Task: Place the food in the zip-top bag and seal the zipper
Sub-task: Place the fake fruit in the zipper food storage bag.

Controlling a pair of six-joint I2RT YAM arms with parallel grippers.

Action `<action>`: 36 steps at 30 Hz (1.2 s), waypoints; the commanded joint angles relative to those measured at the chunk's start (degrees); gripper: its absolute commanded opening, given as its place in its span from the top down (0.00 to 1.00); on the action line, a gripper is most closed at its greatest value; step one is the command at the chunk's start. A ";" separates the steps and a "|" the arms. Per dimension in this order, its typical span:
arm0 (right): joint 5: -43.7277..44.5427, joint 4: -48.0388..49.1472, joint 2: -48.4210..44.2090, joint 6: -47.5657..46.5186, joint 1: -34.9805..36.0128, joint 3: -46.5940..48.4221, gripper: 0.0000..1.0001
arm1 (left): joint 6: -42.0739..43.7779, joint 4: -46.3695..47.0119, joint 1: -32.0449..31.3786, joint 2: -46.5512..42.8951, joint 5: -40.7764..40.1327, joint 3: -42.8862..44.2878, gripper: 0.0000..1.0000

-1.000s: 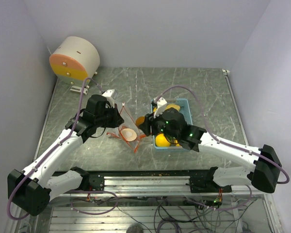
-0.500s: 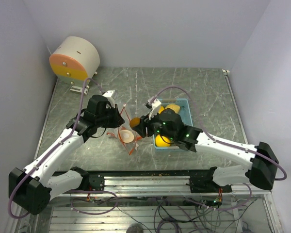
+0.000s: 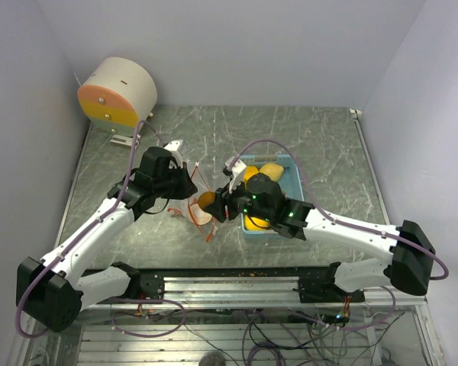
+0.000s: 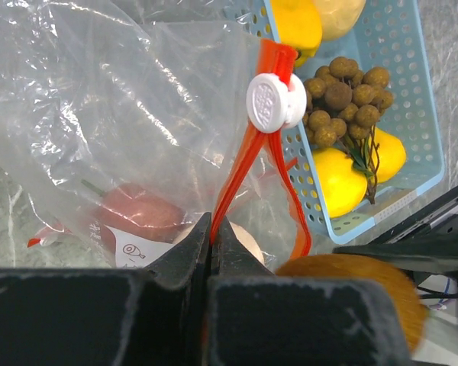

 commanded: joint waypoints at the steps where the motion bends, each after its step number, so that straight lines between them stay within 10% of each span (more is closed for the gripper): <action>1: 1.48 2.55 2.57 0.25 0.30 -0.62 0.61 | -0.46 1.59 -0.34 -0.31 1.59 2.81 0.93; 13: 23.93 -0.23 11.80 1.00 0.30 6.25 0.54 | -3.96 4.29 -0.38 -4.80 9.73 2.59 0.93; 19: 23.06 -0.06 10.08 -0.27 0.35 7.40 0.01 | -3.65 3.45 -0.38 -5.93 8.91 3.12 0.93; 36: 22.04 -12.52 -4.35 2.68 0.22 -0.04 0.07 | -3.17 3.54 -0.38 -3.33 2.17 2.83 0.93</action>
